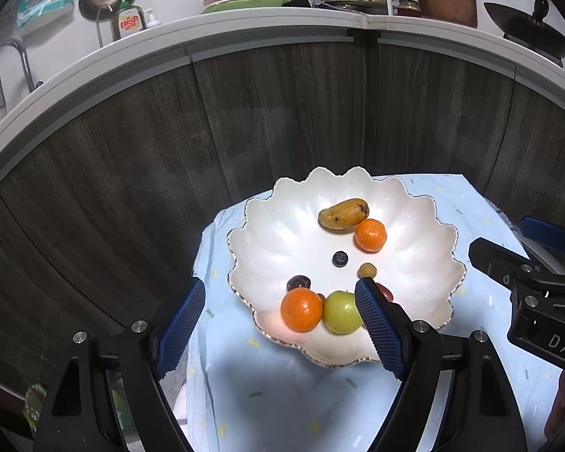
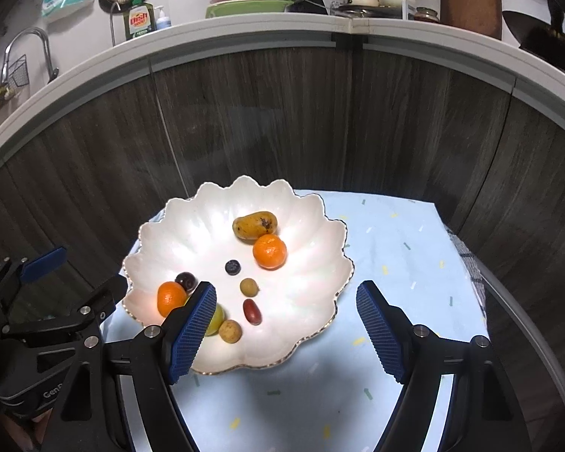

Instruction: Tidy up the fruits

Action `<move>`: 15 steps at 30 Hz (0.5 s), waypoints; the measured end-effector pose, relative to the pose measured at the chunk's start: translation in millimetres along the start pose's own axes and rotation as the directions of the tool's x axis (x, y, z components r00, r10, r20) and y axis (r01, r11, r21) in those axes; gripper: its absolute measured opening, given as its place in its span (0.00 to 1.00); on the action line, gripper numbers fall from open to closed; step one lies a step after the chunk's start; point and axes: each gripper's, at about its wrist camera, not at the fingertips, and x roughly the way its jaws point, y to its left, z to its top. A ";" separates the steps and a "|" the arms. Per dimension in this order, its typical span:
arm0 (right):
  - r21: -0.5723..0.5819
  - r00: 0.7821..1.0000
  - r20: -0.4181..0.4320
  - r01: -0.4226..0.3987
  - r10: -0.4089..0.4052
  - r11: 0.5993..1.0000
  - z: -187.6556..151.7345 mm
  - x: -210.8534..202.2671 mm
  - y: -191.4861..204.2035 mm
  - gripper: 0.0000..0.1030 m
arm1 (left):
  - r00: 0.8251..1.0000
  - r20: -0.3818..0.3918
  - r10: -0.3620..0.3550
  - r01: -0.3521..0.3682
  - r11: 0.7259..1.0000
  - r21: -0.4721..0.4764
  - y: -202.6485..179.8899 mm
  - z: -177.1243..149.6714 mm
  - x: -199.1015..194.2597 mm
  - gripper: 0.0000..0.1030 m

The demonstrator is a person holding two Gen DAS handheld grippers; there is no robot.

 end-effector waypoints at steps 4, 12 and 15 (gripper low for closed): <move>0.003 1.000 0.008 0.000 0.000 1.000 -4.4 -11.4 -2.0 0.75 | 1.000 0.009 0.009 -0.009 1.000 -0.012 -0.5 -4.2 -12.4 0.84; 0.005 1.000 0.016 0.017 -0.017 1.000 -19.8 -32.2 -7.8 0.78 | 0.999 0.024 0.022 -0.021 1.000 -0.018 -7.8 -13.3 -33.8 0.87; 0.010 1.000 0.018 0.020 -0.020 1.000 -26.1 -39.8 -12.0 0.78 | 0.999 0.026 0.024 -0.024 1.000 -0.016 -11.2 -17.9 -41.7 0.89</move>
